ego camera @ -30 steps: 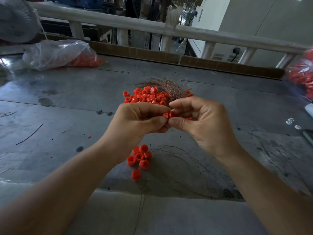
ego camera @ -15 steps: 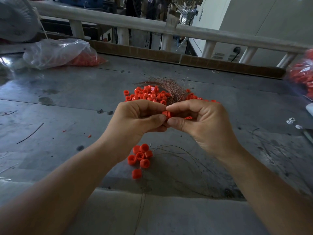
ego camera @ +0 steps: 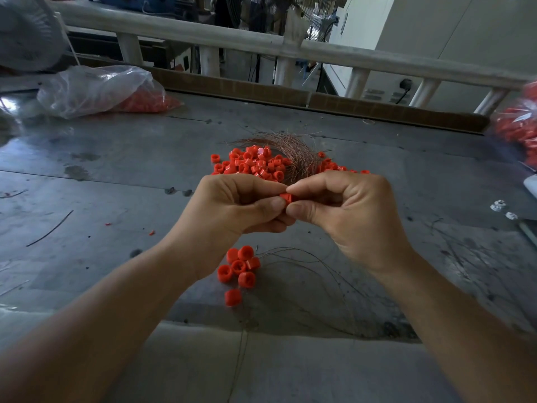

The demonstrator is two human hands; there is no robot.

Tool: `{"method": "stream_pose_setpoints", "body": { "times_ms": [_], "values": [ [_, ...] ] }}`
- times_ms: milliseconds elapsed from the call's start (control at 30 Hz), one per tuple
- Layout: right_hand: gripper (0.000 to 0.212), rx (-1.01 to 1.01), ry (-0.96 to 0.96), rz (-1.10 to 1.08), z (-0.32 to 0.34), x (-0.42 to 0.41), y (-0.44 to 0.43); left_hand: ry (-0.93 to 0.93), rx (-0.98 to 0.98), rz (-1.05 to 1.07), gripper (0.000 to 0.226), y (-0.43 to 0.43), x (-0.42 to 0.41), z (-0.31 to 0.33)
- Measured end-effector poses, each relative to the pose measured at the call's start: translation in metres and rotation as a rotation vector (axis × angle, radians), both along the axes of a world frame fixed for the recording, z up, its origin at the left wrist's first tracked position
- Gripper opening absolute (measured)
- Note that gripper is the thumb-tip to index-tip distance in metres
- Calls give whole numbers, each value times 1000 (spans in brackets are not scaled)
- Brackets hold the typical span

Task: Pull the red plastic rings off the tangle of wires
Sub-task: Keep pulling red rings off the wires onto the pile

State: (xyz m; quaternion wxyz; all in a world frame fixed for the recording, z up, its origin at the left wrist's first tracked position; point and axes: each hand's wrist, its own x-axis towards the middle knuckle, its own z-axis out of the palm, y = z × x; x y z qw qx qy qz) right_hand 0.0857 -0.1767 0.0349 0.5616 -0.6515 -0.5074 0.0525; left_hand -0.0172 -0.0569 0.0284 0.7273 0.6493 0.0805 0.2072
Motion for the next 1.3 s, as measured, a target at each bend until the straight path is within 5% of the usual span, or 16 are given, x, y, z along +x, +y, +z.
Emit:
{"method": "stream_pose_setpoints", "body": {
  "times_ms": [833,1100,1300],
  "values": [
    [17,61,-78,16,-1,2,-1,-5,-57,-37,15,0,-3,-2],
    [33,-145,-69,162,3,10,-3,44,-125,-139,34,4,-2,0],
    [7,-208,-251,149,8,5,-5,15,-147,-202,48,2,-4,1]
  ]
}}
